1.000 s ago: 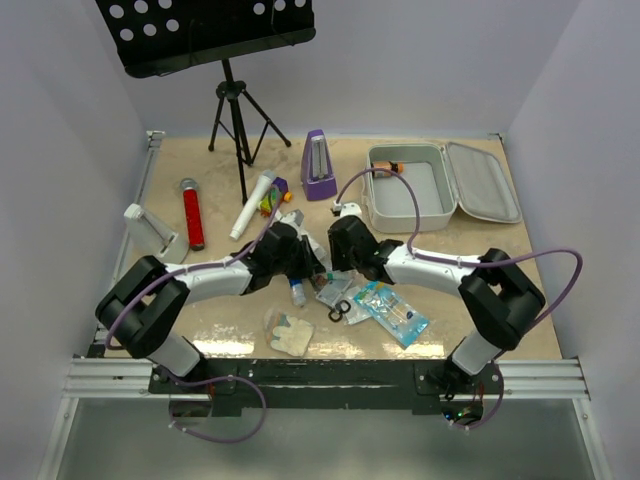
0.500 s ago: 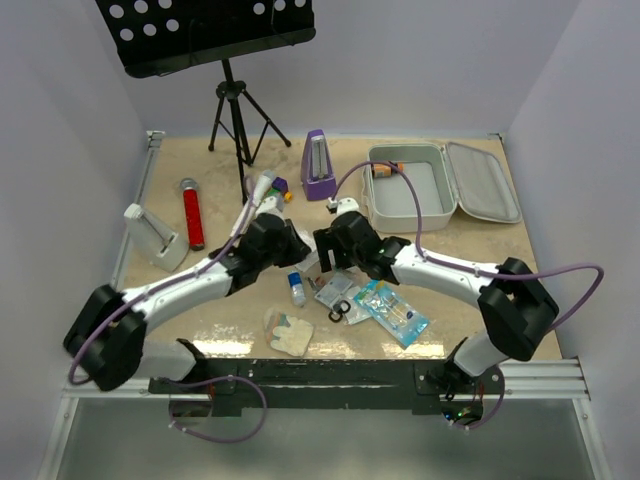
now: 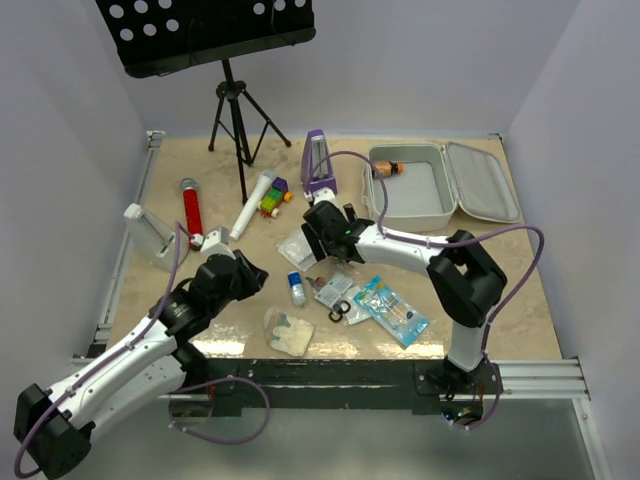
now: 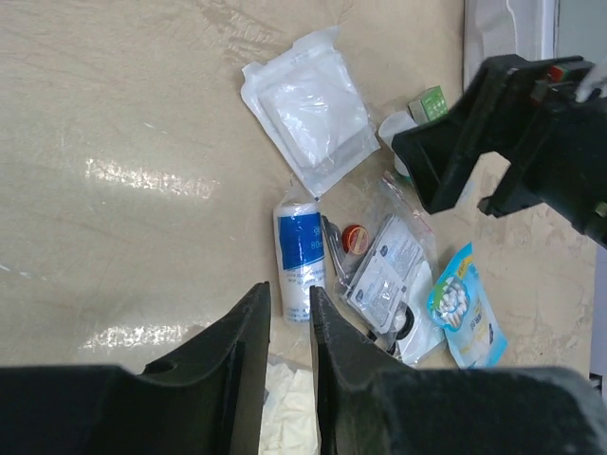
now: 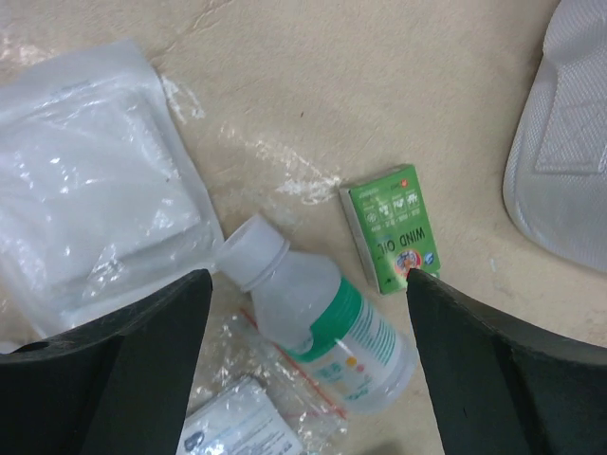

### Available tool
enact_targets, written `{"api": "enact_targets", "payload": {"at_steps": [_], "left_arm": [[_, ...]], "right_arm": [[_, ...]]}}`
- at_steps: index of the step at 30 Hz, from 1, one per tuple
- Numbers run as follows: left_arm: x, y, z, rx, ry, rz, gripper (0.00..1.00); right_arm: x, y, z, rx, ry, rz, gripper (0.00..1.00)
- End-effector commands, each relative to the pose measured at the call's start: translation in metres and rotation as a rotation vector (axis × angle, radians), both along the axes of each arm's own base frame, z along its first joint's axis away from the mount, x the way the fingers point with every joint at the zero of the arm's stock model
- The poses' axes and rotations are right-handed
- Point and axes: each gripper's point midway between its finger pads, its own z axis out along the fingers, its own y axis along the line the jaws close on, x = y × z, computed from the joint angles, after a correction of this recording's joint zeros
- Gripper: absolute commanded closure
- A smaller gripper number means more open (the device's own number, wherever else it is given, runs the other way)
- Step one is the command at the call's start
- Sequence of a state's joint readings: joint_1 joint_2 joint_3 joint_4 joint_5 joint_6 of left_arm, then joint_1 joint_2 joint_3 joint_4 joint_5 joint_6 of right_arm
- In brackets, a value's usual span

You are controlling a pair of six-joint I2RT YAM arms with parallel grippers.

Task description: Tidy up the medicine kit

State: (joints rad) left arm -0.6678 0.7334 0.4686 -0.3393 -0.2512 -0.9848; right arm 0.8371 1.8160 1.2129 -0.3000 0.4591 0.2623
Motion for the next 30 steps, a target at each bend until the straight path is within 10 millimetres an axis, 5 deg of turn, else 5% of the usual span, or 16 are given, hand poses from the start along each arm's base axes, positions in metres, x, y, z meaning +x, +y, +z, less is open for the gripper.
{"api": "enact_targets", "payload": {"at_steps": [1, 11, 19, 22, 30], "left_arm": [[-0.004, 0.015, 0.001, 0.02, -0.002, 0.048, 0.72], [-0.008, 0.013, -0.001, 0.019, 0.001, 0.024, 0.72], [-0.009, 0.009, -0.003, 0.011, 0.012, 0.005, 0.72], [-0.01, 0.009, -0.002, 0.009, 0.009, 0.005, 0.72], [-0.011, 0.013, 0.009, -0.001, -0.011, 0.014, 0.72]], "right_arm": [[0.021, -0.007, 0.008, -0.113, -0.06, -0.055, 0.15], [-0.002, -0.011, -0.016, -0.098, 0.037, -0.003, 0.32], [-0.014, -0.013, -0.016, -0.043, 0.063, -0.011, 0.5], [-0.013, -0.006, 0.002, 0.036, 0.042, -0.017, 0.59], [-0.003, 0.01, 0.102, 0.378, -0.059, -0.035, 0.67]]}}
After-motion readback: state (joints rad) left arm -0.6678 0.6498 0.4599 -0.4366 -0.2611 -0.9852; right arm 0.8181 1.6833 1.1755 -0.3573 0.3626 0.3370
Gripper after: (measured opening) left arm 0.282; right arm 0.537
